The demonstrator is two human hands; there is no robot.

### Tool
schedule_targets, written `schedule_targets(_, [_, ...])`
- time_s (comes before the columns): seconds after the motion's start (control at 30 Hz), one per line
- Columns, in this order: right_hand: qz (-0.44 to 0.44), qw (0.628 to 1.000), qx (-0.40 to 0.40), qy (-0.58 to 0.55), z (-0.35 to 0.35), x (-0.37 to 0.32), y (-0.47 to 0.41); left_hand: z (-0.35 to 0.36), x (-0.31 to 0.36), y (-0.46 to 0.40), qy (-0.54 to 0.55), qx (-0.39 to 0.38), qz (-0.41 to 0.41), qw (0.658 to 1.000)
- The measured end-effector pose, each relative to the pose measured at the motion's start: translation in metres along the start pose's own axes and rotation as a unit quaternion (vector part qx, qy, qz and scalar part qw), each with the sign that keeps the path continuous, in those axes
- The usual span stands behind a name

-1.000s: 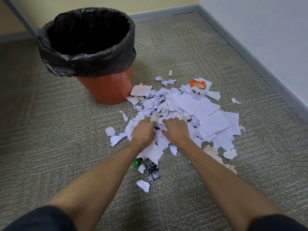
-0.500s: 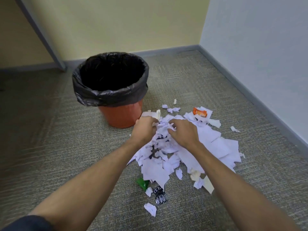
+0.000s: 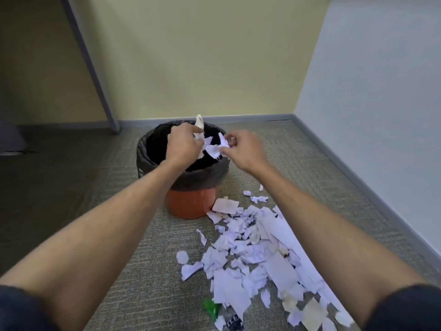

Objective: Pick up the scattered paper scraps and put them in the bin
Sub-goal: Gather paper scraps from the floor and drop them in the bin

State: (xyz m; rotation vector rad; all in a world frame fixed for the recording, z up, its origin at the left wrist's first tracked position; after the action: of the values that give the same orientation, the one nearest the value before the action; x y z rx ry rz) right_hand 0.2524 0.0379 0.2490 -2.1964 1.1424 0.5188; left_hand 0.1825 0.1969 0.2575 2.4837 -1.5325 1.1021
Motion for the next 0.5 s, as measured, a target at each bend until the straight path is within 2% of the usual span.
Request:
schedule_targets(0.13, [-0.003,0.998,-0.053,0.014,0.032,-0.01,-0.026,0.013,-0.031,-0.011,-0.025,-0.084,-0.053,0.995])
schedule_targets(0.27, [0.011,0.996,-0.086,-0.019,0.049,-0.001,-0.025,0.028,-0.043,-0.003,-0.042,-0.143,-0.053,0.987])
schedule_targets(0.33, [0.02,0.996,-0.075,-0.039,0.05,0.007,-0.015,0.028,-0.043,0.005,-0.065,-0.122,-0.05,0.989])
schedule_targets(0.5, [0.027,0.995,-0.055,-0.075,0.051,0.023,0.031,0.018,-0.027,0.044,-0.101,0.014,0.001,0.995])
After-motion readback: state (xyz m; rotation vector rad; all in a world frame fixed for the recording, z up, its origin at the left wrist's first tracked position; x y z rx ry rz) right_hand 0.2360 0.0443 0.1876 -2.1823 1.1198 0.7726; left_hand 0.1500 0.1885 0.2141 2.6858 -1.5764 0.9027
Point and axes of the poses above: each hand's wrist, its own y-axis away from the middle knuckle, its own z-axis out of the palm, x = y × z, the point moved 8 cm from there along -y, towards the middle knuckle, and after that the axes turned 3 degrees about -y, right-handed, at the moved point
